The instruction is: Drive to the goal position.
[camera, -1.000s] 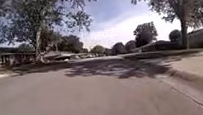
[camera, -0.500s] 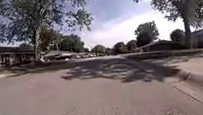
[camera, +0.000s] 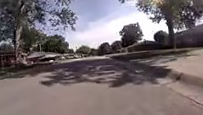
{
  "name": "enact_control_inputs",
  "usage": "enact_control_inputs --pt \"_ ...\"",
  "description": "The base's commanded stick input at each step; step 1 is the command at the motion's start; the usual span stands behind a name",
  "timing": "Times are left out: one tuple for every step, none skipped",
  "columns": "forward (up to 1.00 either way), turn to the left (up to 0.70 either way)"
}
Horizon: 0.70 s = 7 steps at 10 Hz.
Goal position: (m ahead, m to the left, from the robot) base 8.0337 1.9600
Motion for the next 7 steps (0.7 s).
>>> enact_control_inputs --pt "0.7 0.03" --pt "0.7 0.03" --pt "0.7 0.03" --pt "0.7 0.03" --pt "0.7 0.03" --pt "0.7 0.03" --pt "0.7 0.03"
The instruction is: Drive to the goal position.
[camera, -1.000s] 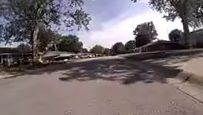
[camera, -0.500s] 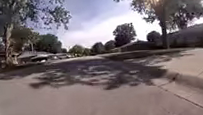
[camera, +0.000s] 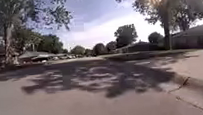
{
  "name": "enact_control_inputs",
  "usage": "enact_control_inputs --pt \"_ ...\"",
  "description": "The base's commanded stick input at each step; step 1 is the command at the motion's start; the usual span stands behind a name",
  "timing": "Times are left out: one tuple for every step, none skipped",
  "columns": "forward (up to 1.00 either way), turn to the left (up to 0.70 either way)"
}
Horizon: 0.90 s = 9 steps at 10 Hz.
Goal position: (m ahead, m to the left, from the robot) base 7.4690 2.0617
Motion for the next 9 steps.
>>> enact_control_inputs --pt "0.7 0.03" --pt "0.7 0.03" --pt "0.7 0.03" --pt "0.7 0.03" --pt "0.7 0.03" --pt "0.7 0.03" --pt "0.7 0.03" --pt "0.7 0.03" --pt "0.7 0.03"
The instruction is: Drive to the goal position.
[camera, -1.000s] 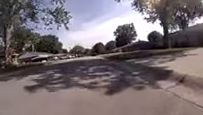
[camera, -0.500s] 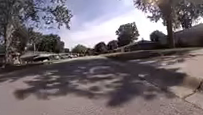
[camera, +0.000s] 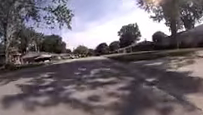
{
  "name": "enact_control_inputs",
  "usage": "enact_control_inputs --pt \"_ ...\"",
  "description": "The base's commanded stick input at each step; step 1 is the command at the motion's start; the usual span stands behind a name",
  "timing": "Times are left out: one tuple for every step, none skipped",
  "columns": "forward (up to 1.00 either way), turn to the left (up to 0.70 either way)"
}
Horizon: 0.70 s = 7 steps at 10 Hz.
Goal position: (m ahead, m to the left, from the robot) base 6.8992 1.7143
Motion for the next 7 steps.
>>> enact_control_inputs --pt "0.7 0.03" --pt "0.7 0.03" --pt "0.7 0.03" --pt "0.7 0.03" --pt "0.7 0.03" --pt "0.7 0.02" --pt "0.7 0.01"
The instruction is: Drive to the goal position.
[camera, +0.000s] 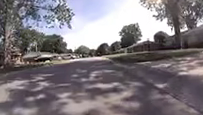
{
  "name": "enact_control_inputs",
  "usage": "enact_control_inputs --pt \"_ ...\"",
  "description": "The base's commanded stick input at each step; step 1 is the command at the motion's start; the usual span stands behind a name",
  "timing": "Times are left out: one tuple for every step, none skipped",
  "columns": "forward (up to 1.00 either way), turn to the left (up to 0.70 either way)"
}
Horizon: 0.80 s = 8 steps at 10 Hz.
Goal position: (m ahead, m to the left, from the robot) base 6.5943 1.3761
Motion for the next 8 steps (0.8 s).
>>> enact_control_inputs --pt "0.7 0.01" --pt "0.7 0.0" --pt "0.7 0.0" --pt "0.7 0.0" --pt "0.7 0.0" --pt "0.7 0.0" --pt "0.7 0.02" --pt "0.7 0.03"
